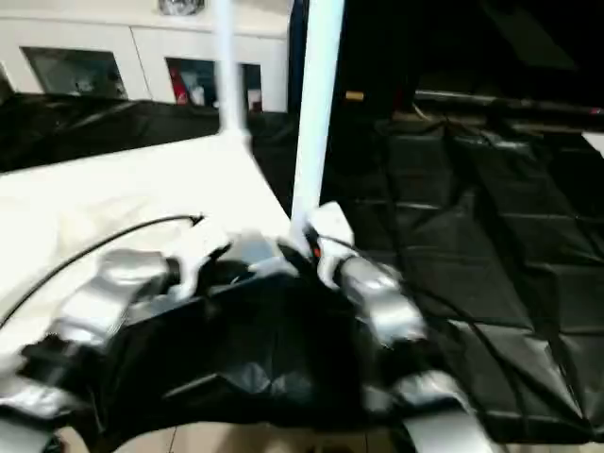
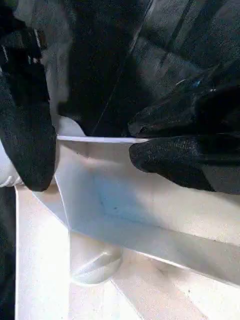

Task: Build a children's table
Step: Rotate leg to tighten

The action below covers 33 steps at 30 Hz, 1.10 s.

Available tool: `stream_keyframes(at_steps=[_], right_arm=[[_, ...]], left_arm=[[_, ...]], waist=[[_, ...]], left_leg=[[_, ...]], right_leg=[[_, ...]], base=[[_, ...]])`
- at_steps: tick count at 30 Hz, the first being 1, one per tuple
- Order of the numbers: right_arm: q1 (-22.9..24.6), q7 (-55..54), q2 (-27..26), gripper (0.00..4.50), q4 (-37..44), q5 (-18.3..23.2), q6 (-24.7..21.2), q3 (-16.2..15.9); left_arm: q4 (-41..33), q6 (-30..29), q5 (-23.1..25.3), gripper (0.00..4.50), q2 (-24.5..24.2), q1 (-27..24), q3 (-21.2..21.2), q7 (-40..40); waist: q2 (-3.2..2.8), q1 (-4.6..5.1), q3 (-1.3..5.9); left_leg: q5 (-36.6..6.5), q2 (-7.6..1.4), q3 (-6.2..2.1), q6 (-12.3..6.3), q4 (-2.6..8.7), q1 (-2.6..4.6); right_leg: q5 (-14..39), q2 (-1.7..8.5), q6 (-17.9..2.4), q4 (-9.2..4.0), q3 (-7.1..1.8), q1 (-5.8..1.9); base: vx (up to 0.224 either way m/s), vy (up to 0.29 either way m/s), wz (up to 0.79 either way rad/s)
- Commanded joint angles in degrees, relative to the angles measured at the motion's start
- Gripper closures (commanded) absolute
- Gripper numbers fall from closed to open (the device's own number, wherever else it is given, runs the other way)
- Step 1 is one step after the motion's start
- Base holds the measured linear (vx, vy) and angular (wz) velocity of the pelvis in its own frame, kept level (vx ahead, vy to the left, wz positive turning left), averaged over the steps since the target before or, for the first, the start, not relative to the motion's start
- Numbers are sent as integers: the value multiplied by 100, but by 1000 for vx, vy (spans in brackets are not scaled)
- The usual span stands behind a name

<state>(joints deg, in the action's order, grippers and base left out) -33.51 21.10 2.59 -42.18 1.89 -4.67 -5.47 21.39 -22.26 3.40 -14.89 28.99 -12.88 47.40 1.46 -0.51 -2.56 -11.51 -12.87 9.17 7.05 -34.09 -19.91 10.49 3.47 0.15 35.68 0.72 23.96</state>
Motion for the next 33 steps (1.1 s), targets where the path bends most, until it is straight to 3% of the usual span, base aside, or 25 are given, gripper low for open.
stream_keyframes(at_steps=[1,3,4,8,13,15,16,20,25,33], right_arm=[[44,246,-402,176,-292,-121,45,-374],[45,541,-431,176,-261,-97,209,-442],[30,768,-406,120,-245,22,235,-390],[16,1071,-304,86,-132,255,100,-256],[164,2571,672,47,550,247,67,-609],[183,2690,734,47,593,240,82,-624],[242,3102,976,47,744,267,38,-678],[308,3717,1331,47,939,333,5,-709],[392,4477,1705,47,1237,512,-97,-833],[399,4751,1718,118,1376,539,-247,-865]], left_arm=[[79,99,-159,450,407,46,-139,-224],[44,126,-140,450,421,10,-243,-103],[-10,149,-145,450,368,-37,-289,29],[-93,136,-190,450,236,-103,-292,212],[-241,532,-378,450,-457,-329,-258,1176],[-244,600,-388,450,-497,-343,-258,1253],[-261,575,-472,450,-634,-385,-234,1511],[-272,783,-678,450,-833,-432,-156,2013],[-270,824,-926,450,-1078,-412,-119,2534],[-267,828,-1063,450,-1218,-394,-95,2921]], waist=[[39,-66,283],[38,-76,284],[45,-78,287],[42,-80,297],[24,-94,327],[23,-117,323],[-7,-131,324],[-8,-176,320],[22,-225,332],[26,-264,323]], left_leg=[[-1410,73,89,-56,442,-55],[-1370,72,86,-69,447,-74],[-1383,73,90,-88,445,-71],[-1310,70,91,-158,444,-82],[-1013,69,98,-296,412,-93],[-966,61,114,-375,411,-78],[-947,58,114,-371,413,-66],[-935,36,116,-354,430,-44],[-754,42,130,-472,411,-39],[-801,31,126,-364,425,-30]], right_leg=[[1804,242,-958,-504,-119,-249],[1705,246,-956,-493,-119,-264],[1672,244,-959,-492,-118,-263],[1525,245,-1014,-481,-120,-282],[909,233,-1212,-430,-116,-335],[775,231,-1278,-425,-120,-323],[756,236,-1309,-420,-120,-315],[631,232,-1402,-399,-108,-318],[351,238,-1491,-370,-111,-348],[607,246,-1437,-379,-109,-334]], base=[[0,0,0],[0,0,0],[0,0,0],[0,0,0],[0,0,0],[0,0,0],[0,0,0],[0,0,0],[0,0,0],[0,0,0]])
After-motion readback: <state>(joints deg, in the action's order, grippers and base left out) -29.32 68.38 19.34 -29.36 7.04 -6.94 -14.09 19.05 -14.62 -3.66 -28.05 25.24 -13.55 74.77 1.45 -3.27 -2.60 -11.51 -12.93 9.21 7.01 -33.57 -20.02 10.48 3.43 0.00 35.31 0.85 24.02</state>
